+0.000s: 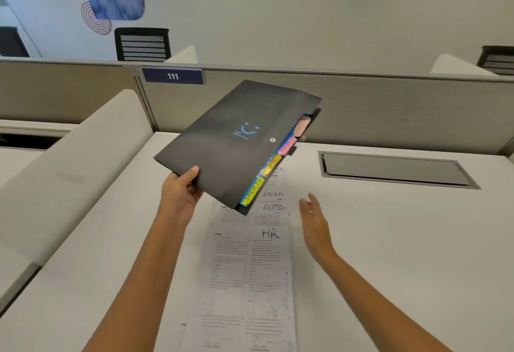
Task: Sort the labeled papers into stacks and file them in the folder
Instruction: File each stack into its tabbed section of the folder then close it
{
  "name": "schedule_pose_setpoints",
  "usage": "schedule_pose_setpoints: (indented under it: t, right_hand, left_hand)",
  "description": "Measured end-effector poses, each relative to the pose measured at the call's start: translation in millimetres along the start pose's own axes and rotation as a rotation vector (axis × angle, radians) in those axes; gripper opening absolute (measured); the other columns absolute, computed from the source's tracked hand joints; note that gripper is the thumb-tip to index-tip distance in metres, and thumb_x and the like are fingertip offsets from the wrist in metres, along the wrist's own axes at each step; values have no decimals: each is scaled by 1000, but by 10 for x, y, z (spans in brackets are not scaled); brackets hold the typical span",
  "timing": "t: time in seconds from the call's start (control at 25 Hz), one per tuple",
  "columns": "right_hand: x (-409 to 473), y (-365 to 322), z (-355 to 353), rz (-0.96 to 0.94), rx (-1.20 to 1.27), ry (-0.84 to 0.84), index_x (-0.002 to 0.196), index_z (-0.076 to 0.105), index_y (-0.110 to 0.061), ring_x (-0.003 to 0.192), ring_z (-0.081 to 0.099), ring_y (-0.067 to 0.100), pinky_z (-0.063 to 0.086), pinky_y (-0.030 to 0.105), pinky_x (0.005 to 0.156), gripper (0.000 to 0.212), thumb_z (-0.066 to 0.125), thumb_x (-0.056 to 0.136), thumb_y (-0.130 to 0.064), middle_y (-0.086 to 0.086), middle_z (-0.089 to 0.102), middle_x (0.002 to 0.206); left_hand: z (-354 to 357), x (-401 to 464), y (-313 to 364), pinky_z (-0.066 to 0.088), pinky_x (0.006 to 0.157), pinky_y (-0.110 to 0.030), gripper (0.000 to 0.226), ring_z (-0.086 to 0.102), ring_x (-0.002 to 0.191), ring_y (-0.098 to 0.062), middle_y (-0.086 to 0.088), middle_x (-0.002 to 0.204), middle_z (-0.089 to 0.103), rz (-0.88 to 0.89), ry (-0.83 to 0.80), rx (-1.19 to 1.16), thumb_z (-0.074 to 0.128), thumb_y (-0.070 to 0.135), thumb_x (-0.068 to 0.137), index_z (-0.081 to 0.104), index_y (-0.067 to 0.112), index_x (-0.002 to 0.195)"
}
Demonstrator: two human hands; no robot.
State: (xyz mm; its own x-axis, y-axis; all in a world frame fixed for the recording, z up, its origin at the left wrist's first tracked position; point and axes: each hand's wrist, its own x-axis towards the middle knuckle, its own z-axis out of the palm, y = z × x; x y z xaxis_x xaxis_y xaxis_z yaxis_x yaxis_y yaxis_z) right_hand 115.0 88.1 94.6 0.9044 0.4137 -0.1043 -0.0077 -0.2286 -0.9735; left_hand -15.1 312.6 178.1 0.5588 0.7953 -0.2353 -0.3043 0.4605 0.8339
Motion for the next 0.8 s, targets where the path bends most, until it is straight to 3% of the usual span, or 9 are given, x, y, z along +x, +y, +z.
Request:
schedule_pose_setpoints:
  t: [0.08,0.2,0.32,0.4,0.52,0.6,0.68,0.8]
  right_hand:
    - [112,-229,-481,139,422,27,132,37,-22,100,61,24,48,37,84,42,34,98,-46,11,57,126]
    - [251,-302,-1358,157,594,77,120,43,-25,83,69,25,58,33,66,40,39,93,-55,10,67,106]
    - [270,-47,-2108,129,488,123,98,57,-17,71,70,17,57,24,58,20,56,92,-36,8,68,93]
    - [269,287,-2488,194,411,147,96,60,-9,67,68,17,57,23,58,11,62,89,-18,12,64,91]
    - [255,834,-2902,299,323,167,105,55,16,81,61,37,58,42,71,25,59,86,1,32,60,93]
    - [234,1057,-3060,341,288,219,106,54,15,72,63,32,58,45,73,23,58,85,6,35,60,96]
    - [222,1172,-3133,386,270,289,107,55,10,60,62,19,58,30,61,23,58,86,6,25,62,89]
    - [246,1287,-3163,448,337,349,113,53,4,69,62,20,56,28,62,30,62,85,3,21,62,100]
  left_hand:
    - [266,-158,-264,55,57,-18,14,65,77,-11,-1,96,67,-41,-60,44,54,2,92,57,14,98]
    - [674,-406,-764,56,57,-20,16,68,71,-10,-2,95,68,-115,-139,121,54,1,92,57,13,102]
    - [1031,-623,-1306,55,60,-22,20,67,76,-14,-3,96,69,-190,-216,241,56,2,91,56,13,108]
    - [1217,-726,-1638,53,63,-23,24,66,81,-15,-2,102,69,-244,-279,322,55,4,92,55,15,113]
    - [1436,-826,-2064,53,64,-23,25,66,87,-13,1,107,68,-323,-350,441,55,7,94,53,19,115]
    - [1545,-858,-2309,55,64,-22,23,65,87,-13,-1,108,65,-351,-352,541,56,9,94,53,17,115]
    - [1604,-847,-2502,58,66,-25,23,64,86,-16,-7,111,64,-347,-335,667,57,11,94,54,9,117]
    - [1642,-825,-2684,57,76,-40,34,65,87,-26,-16,112,64,-324,-253,882,59,25,92,53,5,119]
